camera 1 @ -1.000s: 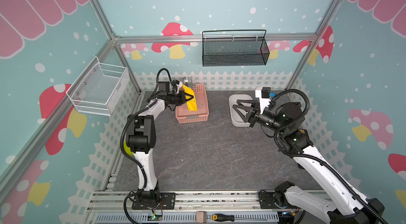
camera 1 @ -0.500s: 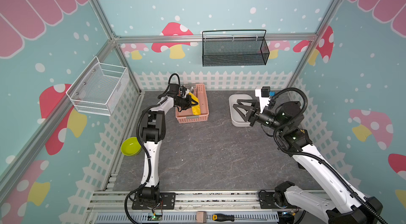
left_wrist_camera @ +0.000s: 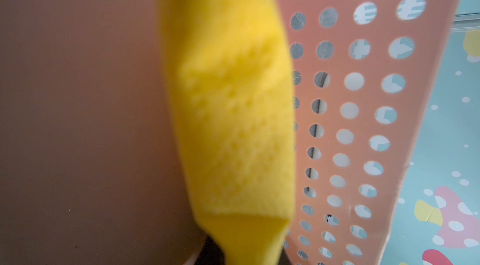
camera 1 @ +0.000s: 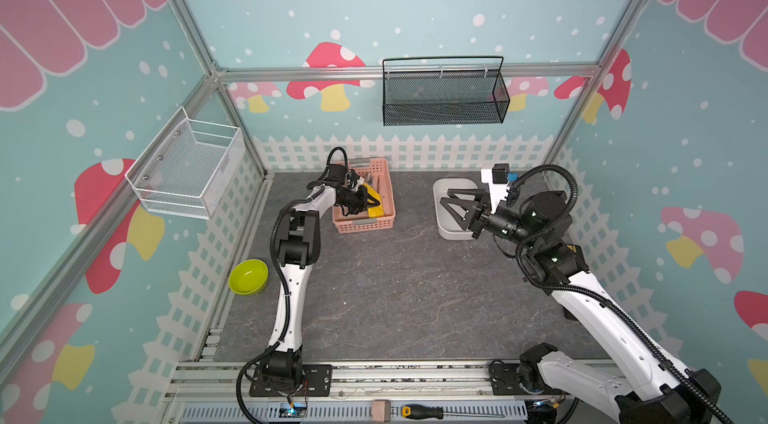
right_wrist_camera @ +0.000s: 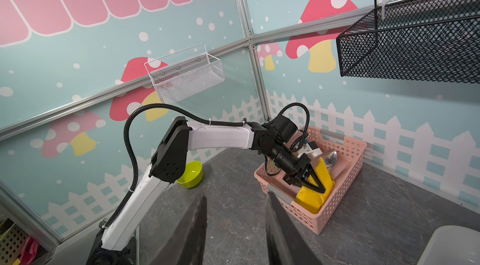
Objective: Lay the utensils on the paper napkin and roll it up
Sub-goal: 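Lower the napkin roll into the pink basket with the left gripper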
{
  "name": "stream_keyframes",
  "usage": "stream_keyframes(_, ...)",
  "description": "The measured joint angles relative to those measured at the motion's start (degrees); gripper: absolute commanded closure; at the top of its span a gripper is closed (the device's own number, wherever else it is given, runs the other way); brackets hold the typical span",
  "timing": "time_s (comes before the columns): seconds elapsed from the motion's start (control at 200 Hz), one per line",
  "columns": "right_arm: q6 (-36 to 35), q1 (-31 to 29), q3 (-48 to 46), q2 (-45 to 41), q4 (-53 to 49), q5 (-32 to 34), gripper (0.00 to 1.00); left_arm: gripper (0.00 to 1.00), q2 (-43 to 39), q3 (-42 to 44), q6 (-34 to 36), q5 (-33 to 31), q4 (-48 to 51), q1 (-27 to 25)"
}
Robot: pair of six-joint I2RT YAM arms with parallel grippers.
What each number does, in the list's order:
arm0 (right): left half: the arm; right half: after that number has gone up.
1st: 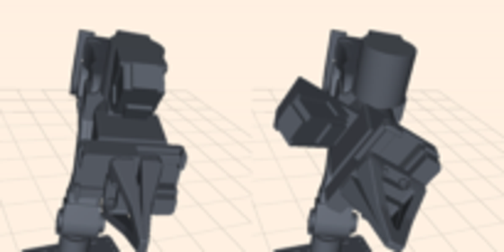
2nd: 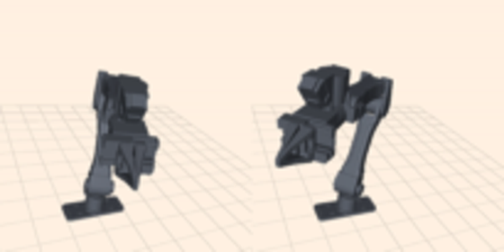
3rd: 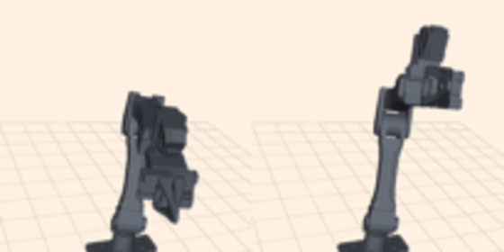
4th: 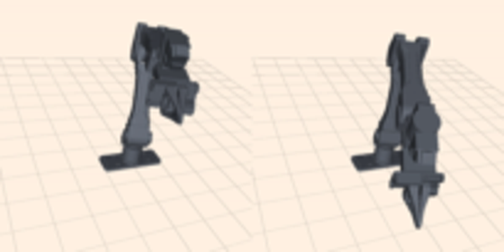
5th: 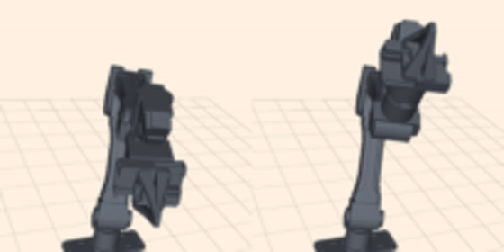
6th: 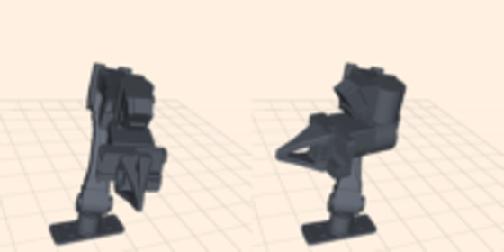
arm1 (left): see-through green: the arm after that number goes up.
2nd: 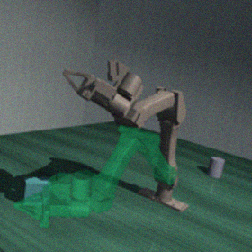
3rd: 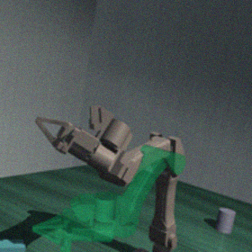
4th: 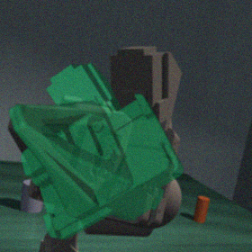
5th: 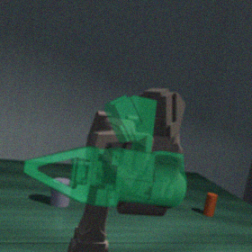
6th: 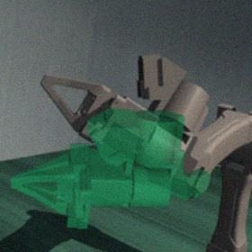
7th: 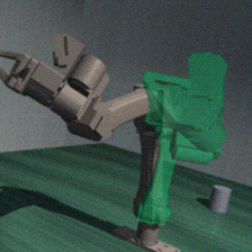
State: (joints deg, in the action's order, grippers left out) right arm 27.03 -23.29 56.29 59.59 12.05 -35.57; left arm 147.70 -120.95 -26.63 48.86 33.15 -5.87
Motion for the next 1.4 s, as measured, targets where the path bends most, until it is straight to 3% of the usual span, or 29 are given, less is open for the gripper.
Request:
stream_keyframes(0.11, 0.13, 0.07, -0.11, 0.02, 0.35, -0.07, 0.61, 1.00, 0.39, -0.81, -0.13, 0.00, 0.83, 0.00)
stream_keyframes(0.365, 0.57, 0.17, -0.44, 0.44, 1.40, -0.48, 0.61, 0.82, 1.09, -2.29, -0.15, -0.42, 2.34, -0.13)
stream_keyframes(0.63, 0.94, 0.48, -0.46, 0.46, 1.73, -0.85, 0.62, 0.74, 1.27, -3.93, 1.16, -3.02, 6.03, -0.35)
stream_keyframes(1.091, 1.25, 0.48, -0.83, 0.44, 2.14, -1.38, 0.62, 0.48, 0.24, -6.84, 3.54, -10.58, 10.69, -0.61)
stream_keyframes(1.226, 1.38, 0.50, -0.83, 0.44, 2.14, -1.40, 0.62, 0.32, -0.94, -6.75, 4.20, -14.03, 11.56, -0.61)
stream_keyframes(1.396, 1.42, 0.74, -0.83, 0.39, 2.14, -1.42, 0.61, 0.27, -2.27, -5.95, 4.55, -17.53, 12.44, -0.61)
